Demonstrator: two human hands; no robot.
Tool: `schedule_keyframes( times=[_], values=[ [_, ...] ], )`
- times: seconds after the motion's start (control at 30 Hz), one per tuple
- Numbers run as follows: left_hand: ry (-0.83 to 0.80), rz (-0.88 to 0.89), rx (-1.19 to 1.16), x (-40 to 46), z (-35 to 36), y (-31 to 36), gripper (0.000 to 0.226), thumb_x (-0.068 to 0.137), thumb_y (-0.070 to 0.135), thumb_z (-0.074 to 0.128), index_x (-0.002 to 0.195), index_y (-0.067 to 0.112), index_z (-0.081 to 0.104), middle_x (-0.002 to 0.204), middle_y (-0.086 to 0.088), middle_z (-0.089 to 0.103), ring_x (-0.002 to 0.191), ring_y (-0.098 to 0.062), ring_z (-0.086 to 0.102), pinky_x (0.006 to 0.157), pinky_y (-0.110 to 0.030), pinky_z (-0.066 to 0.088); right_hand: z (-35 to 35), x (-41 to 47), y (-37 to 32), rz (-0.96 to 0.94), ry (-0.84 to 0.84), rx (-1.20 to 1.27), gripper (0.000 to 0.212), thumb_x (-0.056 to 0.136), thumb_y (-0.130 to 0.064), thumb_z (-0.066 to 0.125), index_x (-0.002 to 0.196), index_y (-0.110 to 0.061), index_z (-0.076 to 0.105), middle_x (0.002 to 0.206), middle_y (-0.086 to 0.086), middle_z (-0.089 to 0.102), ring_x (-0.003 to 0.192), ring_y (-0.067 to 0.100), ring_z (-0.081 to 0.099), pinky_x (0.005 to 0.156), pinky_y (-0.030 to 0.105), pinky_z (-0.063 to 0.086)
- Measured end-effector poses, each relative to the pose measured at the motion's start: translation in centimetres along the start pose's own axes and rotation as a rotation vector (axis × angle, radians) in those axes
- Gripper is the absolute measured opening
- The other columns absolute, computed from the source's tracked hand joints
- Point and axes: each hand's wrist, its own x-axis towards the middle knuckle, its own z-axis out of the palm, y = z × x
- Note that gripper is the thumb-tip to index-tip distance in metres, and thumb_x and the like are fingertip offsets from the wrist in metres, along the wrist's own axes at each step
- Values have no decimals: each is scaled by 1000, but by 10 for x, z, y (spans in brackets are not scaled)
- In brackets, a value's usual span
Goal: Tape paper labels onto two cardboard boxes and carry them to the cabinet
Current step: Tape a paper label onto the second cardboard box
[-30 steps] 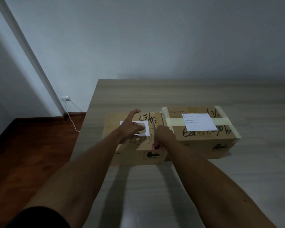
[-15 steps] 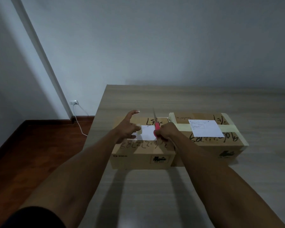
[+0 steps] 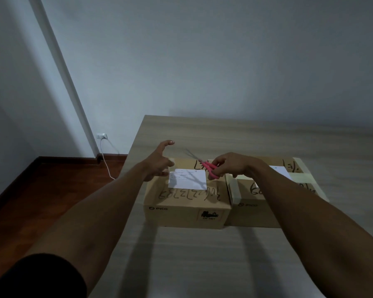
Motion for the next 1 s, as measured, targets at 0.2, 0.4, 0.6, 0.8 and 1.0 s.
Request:
schedule_keyframes(
  times=[0.2,0.4,0.6,0.8,1.0],
  values=[
    [-56,16,66,1,13,7,73,93,-8,58,122,59,49,106,-25,59,97,-29,56,81,-42,58,-5,4,-6,-38,-58,-41,50,56,-54,86,97,-27,79,105,12,72,81,19,53,58,30,37],
    [-129,28,156,-3,25,16,68,94,-9,55,123,52,53,97,-13,47,89,-25,48,80,-39,55,-9,9,-4,-55,-66,-43,44,58,-52,87,92,-25,81,100,11,74,77,18,52,54,28,35],
    [-157,21,198,-10,35,20,71,93,-11,54,132,48,48,103,-15,46,93,-26,47,83,-40,53,-8,12,1,-57,-40,-26,12,80,-36,81,89,-28,84,85,-1,78,68,9,56,50,25,35],
    [-129,51,119,-10,38,21,82,92,-10,59,140,54,40,95,-14,47,89,-28,46,81,-40,54,11,25,-1,141,165,-23,18,81,-9,82,79,2,67,55,8,71,42,15,63,40,23,48],
    [-106,55,20,-10,37,23,86,92,-5,64,141,60,36,93,-15,51,89,-25,53,80,-39,56,66,30,6,281,252,70,24,77,-7,86,75,-6,62,56,3,68,45,15,69,43,26,54]
  ],
)
